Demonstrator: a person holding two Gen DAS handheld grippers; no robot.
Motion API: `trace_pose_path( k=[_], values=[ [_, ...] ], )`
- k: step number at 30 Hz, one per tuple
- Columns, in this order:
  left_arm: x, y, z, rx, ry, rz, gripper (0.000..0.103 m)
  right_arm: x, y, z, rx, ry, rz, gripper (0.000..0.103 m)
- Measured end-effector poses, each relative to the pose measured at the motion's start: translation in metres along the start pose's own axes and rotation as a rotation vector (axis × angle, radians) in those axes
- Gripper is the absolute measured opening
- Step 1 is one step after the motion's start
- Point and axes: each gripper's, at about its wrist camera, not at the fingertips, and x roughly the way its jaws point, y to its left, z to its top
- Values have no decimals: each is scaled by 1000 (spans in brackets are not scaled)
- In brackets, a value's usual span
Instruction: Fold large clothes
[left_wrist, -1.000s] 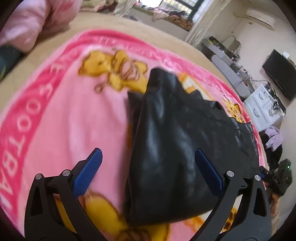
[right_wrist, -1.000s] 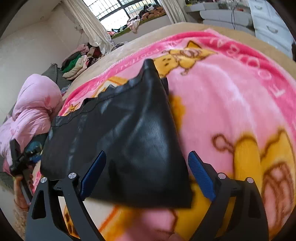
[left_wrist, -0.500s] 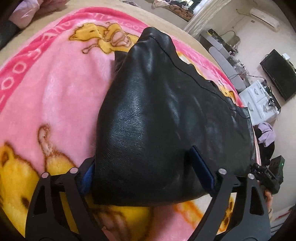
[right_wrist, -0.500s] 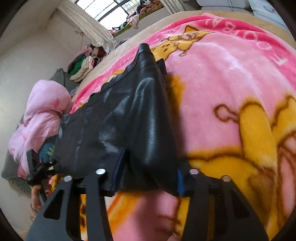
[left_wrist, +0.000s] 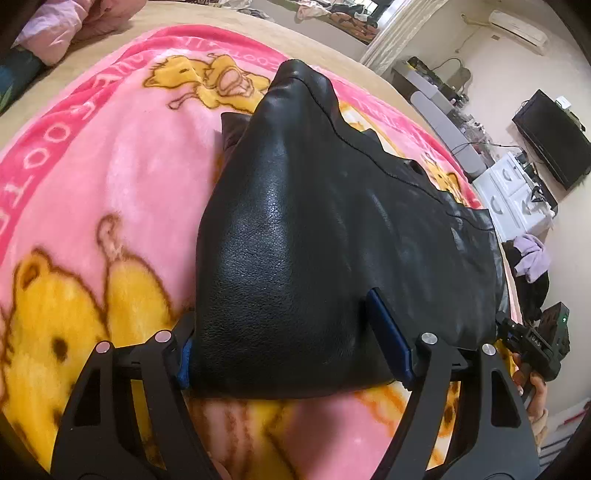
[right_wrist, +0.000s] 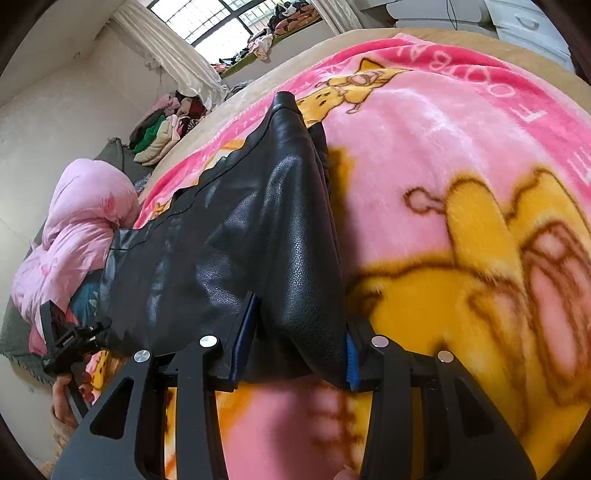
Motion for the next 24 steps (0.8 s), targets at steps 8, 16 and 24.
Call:
trace_pose_path(
  k=[8,16,24],
  values=[
    [0,3,0,-1,2,6,73,-11,2,-5,11,-32,-52,60],
    [-10,-4,-4,37,-6,42,84,-49,41,-13,-134,-181,-226,87],
    [-27,-12,0,100,-79,122,93,-38,101,-28,-318,-185,-208,87]
  ],
)
